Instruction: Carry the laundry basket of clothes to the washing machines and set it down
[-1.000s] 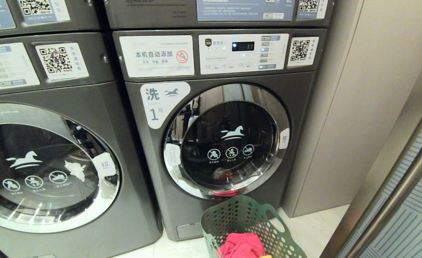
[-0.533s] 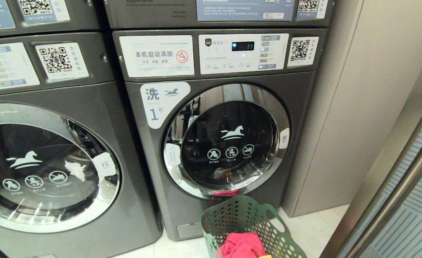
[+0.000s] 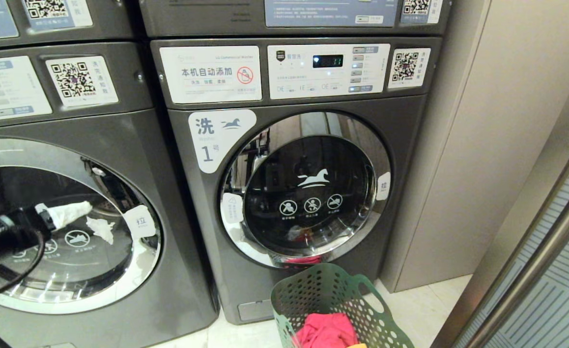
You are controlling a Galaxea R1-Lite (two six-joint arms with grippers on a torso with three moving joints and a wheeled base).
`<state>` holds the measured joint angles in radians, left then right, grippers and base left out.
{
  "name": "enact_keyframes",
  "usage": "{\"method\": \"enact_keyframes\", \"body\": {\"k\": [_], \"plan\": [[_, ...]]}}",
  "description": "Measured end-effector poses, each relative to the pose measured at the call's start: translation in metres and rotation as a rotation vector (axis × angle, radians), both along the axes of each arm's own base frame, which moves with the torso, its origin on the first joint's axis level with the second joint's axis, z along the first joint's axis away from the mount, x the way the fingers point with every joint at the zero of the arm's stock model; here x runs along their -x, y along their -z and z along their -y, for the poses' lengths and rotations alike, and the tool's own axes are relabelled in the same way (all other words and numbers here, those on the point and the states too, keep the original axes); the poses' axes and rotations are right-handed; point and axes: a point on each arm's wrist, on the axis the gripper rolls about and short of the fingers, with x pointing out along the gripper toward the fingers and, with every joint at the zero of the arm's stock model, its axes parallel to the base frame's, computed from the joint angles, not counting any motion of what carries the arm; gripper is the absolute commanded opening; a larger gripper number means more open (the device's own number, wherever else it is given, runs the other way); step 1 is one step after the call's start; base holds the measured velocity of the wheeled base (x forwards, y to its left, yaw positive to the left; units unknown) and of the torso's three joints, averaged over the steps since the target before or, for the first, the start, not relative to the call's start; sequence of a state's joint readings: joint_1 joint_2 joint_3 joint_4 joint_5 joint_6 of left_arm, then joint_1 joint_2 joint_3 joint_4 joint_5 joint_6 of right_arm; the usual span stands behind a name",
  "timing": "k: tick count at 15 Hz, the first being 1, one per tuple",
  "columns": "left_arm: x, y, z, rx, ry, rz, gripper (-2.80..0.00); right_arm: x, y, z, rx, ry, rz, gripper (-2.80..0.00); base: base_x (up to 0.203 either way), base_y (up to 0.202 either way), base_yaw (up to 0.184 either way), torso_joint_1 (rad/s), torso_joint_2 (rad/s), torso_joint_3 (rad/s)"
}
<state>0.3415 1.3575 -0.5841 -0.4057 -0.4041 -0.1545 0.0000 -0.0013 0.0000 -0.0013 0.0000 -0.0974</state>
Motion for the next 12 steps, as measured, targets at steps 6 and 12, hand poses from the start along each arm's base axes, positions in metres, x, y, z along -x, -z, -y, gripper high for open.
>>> {"method": "enact_keyframes", "body": {"k": [6,12], "plan": [[-0.002,0.038,-0.034,-0.08,0.174,0.064,0.0,0.0,0.0,0.0,0.0,0.0,0.0,-2.8,0.0,0.0,0.0,0.0,0.0,0.0],[-0.062,0.082,-0.059,-0.216,0.39,0.151,0.0,0.0,0.0,0.0,0.0,0.0,0.0,-2.8,0.0,0.0,0.0,0.0,0.0,0.0]]}}
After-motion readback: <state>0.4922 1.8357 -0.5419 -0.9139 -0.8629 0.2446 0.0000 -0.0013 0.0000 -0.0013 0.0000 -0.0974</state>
